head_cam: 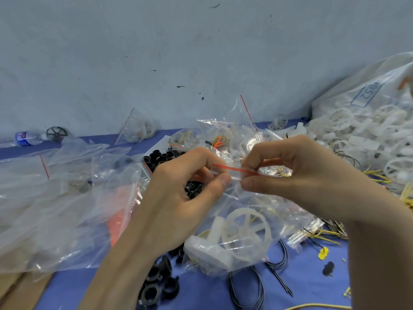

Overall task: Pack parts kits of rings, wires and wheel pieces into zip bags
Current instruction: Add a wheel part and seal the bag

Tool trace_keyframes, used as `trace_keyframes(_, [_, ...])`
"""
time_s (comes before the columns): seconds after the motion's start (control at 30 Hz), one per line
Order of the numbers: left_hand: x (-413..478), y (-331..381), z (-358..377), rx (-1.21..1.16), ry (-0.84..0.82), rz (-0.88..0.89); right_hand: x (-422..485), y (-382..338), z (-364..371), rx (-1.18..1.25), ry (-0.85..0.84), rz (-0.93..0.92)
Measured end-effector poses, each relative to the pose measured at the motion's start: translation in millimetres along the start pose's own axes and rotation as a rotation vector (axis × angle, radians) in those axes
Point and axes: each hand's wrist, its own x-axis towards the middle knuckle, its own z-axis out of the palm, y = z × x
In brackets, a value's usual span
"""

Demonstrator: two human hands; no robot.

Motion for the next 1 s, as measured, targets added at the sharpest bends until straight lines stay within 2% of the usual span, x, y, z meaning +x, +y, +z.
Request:
trace_keyframes(0.17, [0,2,1,0.029,-0.051,0.04,-2,-1,0,-0.04,0.043,-0.033])
trace_keyframes(0.33, [1,2,-2,0.07,-0.026,0.065,-1,1,-2,-0.034,-0.044,-0.023])
trace_keyframes(0.53, [-3,-1,5,-0.178,-0.139,-0.047,-1,2,4,-0.099,-0.03,-0.094])
trace_keyframes(0.67, [-2,-4,1,-0.203,-0.147,-0.037,-2,4,-2,-0.043,-0.081,-0.057])
trace_keyframes(0.87, [-1,-10,0,-0.25,-0.213,-0.09,0,7,3,-0.132,-0.018,-0.086])
trace_keyframes(1.0, [-1,-9,-3,-0.272,-0.194,-0.094,0,15,-5,-0.058,-0.066,-0.05])
